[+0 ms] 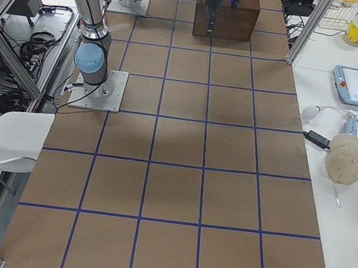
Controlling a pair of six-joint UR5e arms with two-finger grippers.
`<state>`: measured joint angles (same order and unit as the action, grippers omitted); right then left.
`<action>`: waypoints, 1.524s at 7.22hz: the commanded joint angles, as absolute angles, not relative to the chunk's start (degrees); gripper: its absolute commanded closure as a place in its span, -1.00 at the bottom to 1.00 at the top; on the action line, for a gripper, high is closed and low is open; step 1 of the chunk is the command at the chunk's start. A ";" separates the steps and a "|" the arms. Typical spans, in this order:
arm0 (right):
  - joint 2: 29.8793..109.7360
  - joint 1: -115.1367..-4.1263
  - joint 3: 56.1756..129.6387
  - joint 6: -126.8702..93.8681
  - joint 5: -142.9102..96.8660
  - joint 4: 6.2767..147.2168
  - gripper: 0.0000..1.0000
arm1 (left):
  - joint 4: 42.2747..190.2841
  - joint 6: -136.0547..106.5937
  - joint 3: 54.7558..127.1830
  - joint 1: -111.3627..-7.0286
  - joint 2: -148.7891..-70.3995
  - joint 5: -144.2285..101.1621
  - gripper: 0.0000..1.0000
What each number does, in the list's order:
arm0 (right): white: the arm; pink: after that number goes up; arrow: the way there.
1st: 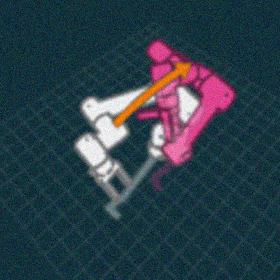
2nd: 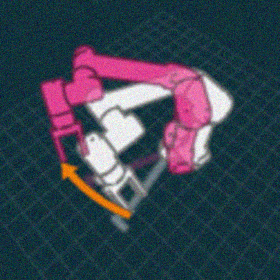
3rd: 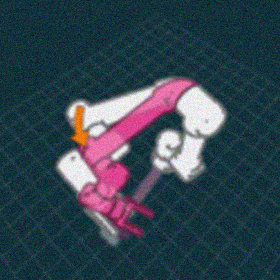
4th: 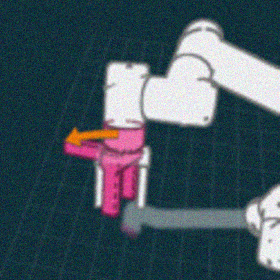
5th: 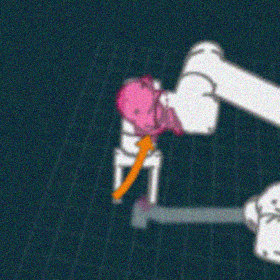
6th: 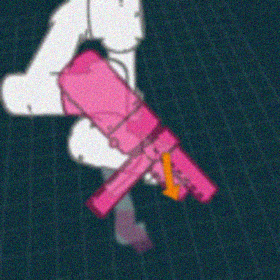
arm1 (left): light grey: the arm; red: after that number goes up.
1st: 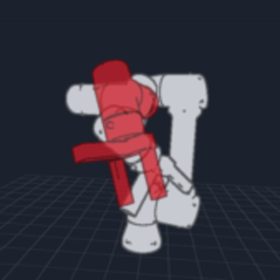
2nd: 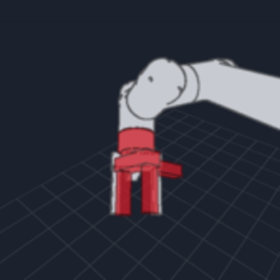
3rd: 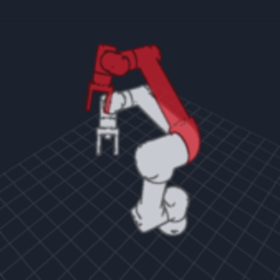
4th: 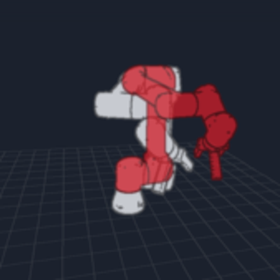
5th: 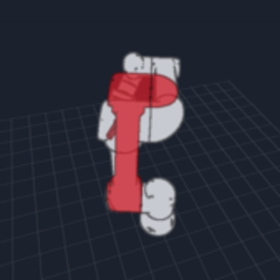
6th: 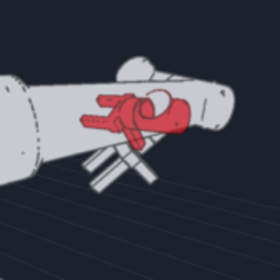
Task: Open drawer and put corn inside
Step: 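Release the handle and move the left gripper toward the yellow corn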
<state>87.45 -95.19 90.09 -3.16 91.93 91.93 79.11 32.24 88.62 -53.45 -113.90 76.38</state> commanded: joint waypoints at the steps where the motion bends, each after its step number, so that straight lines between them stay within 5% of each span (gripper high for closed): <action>1: 87.45 -95.19 90.09 -3.16 91.93 91.93 -1.00 | 79.10 32.34 88.59 -53.26 -113.91 76.38 -1.00; 11: 87.45 -95.19 90.09 -3.16 91.93 91.93 -1.00 | 75.36 48.19 88.50 -50.45 -112.76 82.95 -1.00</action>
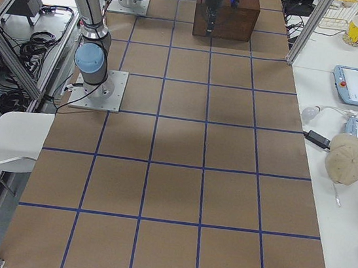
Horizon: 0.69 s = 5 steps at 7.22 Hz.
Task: Open drawer and put corn inside
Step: 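Release the handle and move the left gripper toward the yellow corn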
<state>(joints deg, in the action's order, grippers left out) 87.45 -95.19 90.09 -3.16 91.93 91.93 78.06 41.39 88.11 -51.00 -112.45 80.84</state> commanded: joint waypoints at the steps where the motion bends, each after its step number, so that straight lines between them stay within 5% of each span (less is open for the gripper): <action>1: 87.45 -95.19 90.09 -3.16 91.93 91.93 -1.00 | 72.36 55.65 88.59 -50.36 -113.46 88.89 -1.00; 5: 87.45 -95.19 90.09 -3.16 91.93 91.93 -1.00 | 66.03 85.65 89.30 -49.31 -115.13 91.14 -1.00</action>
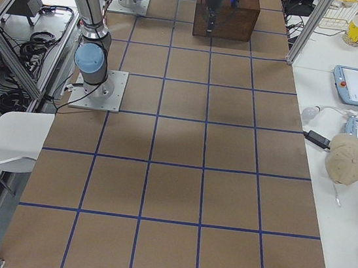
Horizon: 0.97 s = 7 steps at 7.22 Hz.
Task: Open drawer and put corn inside
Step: 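Lower the left gripper and grasp the yellow corn cob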
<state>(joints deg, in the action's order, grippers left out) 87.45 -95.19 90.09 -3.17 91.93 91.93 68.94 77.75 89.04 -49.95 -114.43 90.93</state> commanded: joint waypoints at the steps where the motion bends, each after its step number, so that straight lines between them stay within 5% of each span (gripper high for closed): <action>1: 87.45 -95.19 90.09 -3.16 91.93 91.93 -1.00 | 65.92 90.30 89.30 -47.57 -115.92 91.06 -1.00; 7: 87.45 -95.19 90.09 -3.16 91.93 91.93 -1.00 | 65.74 113.21 89.21 -44.74 -121.28 90.53 -1.00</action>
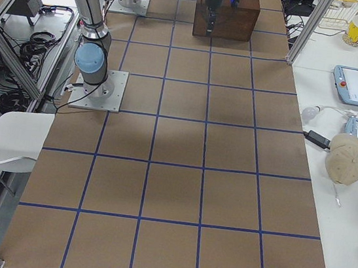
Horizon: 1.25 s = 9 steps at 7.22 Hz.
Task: Open drawer and put corn inside
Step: 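Lower the left gripper and grasp the yellow corn cob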
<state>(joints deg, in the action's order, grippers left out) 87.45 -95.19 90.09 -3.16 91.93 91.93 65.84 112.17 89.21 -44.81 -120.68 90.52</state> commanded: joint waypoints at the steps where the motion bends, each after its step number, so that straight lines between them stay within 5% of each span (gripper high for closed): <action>1: 87.45 -95.19 90.09 -3.16 91.93 91.93 -1.00 | 65.74 113.12 89.03 -44.74 -121.81 90.44 -1.00; 8: 87.45 -95.19 90.09 -3.16 91.93 91.93 -1.00 | 60.48 112.59 89.73 -44.82 -124.37 88.52 -1.00; 9: 87.45 -95.19 90.09 -3.16 91.93 91.93 -1.00 | 60.47 112.33 90.35 -44.82 -124.19 86.33 -0.84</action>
